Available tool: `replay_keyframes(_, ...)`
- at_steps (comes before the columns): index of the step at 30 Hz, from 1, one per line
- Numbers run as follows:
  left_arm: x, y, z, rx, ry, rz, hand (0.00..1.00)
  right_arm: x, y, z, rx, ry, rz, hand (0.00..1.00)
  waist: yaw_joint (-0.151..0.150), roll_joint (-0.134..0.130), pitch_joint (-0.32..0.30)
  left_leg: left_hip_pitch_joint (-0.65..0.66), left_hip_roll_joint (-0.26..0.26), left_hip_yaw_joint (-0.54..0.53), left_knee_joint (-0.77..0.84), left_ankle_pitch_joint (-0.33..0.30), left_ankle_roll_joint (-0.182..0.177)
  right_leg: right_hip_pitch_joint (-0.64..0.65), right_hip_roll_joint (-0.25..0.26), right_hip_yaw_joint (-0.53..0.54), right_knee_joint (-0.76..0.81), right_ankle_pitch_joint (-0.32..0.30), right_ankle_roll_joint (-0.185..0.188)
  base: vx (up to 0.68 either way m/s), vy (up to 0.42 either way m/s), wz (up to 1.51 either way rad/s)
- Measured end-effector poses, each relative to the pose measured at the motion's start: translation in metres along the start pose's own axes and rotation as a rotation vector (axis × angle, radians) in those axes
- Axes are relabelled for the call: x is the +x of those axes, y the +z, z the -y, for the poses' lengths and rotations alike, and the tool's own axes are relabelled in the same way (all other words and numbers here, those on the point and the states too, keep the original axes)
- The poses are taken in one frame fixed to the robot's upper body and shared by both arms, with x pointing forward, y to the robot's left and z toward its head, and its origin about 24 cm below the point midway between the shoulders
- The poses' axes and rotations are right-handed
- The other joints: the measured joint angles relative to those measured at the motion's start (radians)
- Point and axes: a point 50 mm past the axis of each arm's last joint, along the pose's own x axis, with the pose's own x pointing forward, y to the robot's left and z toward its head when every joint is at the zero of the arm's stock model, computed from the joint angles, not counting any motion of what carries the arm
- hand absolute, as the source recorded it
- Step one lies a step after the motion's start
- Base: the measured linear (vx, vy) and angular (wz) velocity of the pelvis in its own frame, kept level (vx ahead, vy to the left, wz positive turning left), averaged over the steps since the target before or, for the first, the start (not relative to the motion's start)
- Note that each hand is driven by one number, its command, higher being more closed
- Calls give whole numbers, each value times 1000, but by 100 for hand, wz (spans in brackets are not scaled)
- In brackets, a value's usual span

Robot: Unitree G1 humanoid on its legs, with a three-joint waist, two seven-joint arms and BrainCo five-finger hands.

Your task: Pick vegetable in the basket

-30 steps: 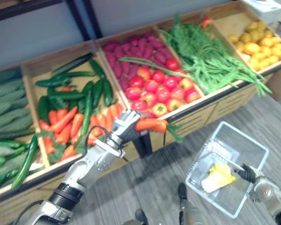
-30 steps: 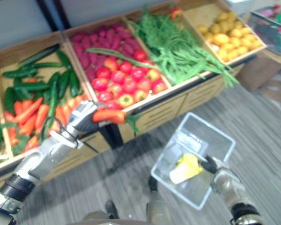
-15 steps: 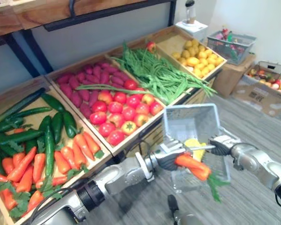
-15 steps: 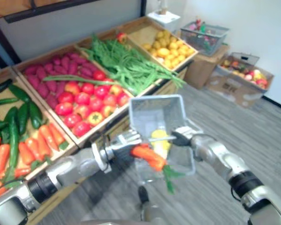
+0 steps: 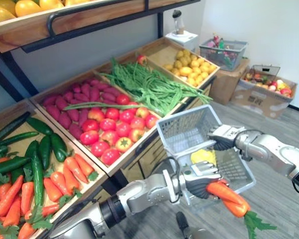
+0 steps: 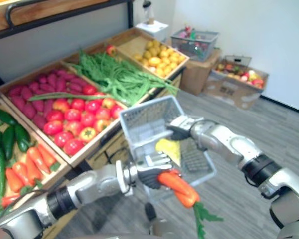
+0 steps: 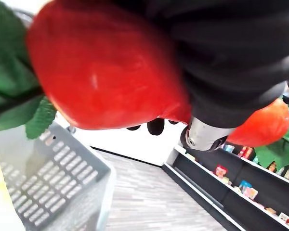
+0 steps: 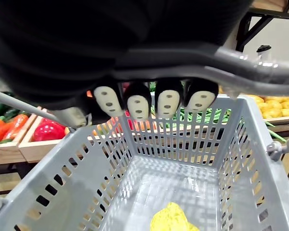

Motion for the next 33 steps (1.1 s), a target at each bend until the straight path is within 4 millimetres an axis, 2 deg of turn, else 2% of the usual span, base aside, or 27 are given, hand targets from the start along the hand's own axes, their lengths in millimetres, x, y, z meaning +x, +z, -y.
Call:
replay_keyframes(6, 10, -3, 9, -25, -17, -29, 100, -3, 24, 10, 25, 2, 122, 100, -1, 2, -2, 3, 3, 28, 4, -9, -18, -14, 9, 13, 10, 0, 0, 13, -15, -10)
replay_keyframes(15, 27, -9, 25, -24, -44, -92, 100, -12, 38, 16, 100, 67, 206, 100, 0, -2, -4, 17, 9, 60, 14, -20, -34, -8, 18, 30, 16, 5, -5, 18, 10, -6)
replay_keyframes(22, 47, -27, 37, 53, -66, -249, 100, -20, 40, 17, 141, 91, 202, 100, 0, -8, -7, 18, 8, 62, 12, -20, -35, -7, 19, 31, 16, 5, -5, 0, 0, 0)
replay_keyframes(32, 53, -50, 50, 109, -136, -429, 100, -24, 38, 13, 159, 126, 174, 100, 0, -30, -8, 27, 8, 84, 13, -21, -36, -9, 23, 46, 17, 6, -3, 1, -10, -4)
replay_keyframes(33, 53, -51, 51, 115, -144, -433, 0, -24, 38, 13, 159, 127, 173, 100, 0, -30, -8, 30, 7, 88, 13, -21, -37, -8, 25, 49, 17, 6, -3, 14, -1, -10)
